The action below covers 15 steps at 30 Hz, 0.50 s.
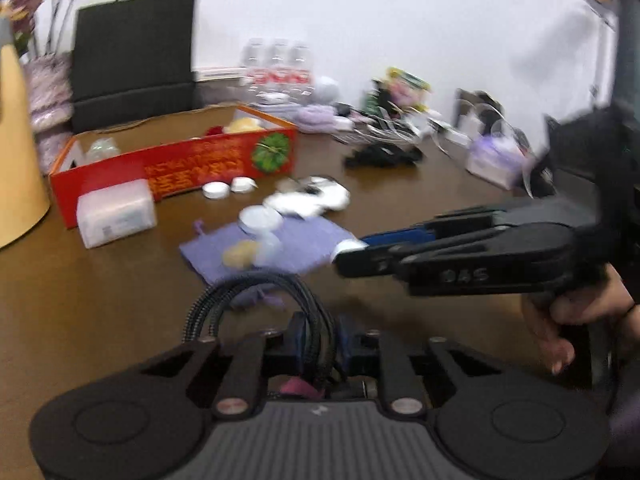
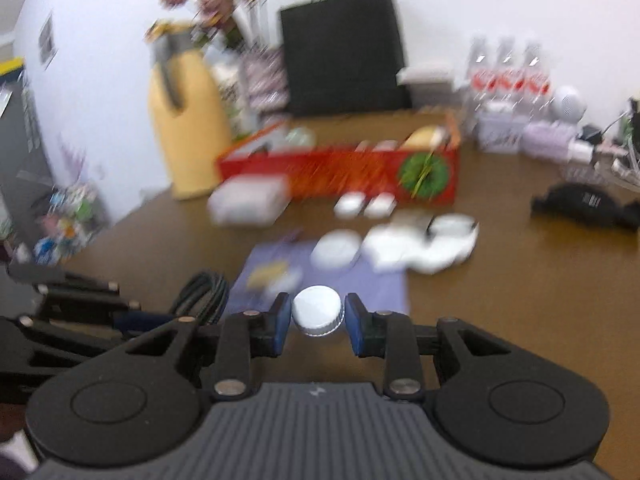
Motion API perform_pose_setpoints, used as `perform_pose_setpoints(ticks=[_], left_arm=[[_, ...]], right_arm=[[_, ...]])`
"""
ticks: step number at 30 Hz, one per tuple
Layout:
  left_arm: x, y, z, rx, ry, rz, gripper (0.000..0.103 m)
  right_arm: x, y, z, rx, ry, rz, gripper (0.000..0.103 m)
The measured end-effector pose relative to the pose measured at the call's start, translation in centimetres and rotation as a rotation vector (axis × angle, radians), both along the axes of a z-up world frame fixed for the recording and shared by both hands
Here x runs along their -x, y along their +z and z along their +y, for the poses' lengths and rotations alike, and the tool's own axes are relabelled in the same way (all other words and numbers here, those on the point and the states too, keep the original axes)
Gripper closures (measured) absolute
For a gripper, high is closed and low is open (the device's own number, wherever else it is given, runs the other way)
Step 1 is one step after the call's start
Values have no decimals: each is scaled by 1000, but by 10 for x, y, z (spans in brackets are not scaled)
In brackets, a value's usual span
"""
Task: Organize objects
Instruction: 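Grasp the black braided cable with the left tool while the right tool grasps a white cap, then carry the cable and white cap into the box and open both tools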
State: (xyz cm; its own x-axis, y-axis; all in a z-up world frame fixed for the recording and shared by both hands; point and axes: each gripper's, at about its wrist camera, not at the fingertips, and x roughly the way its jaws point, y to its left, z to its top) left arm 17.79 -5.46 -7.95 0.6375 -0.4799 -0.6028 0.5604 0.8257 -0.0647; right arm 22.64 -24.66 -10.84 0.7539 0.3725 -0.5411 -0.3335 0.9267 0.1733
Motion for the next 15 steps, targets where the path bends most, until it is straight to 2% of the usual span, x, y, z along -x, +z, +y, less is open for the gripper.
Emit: perform_pose_setpoints(ticks=[1,3,5,7,8,12,15], left_arm=[[6,-2,1,-15,30,-14,50],[14,-2,6,-37,93,-48,25],[19,3,12,-39,136,-73,21],[18,4,17,-29,151,-75,7],[16,2,18,-26,154,-64,5],[0,-15,7,-87,161,35,3],[0,-21,-2,-105,156,20,4]], right_arm=[[5,-3,4,10,11,11,73],[14,-10,12,33,14,34,73],[20,-11,15,51,15,31,73],[24,-10,14,54,7,29,73],[26,-10,15,54,4,30,73],[30,-12,15,66,-10,42,72],[38,-12,15,60,-14,42,72]])
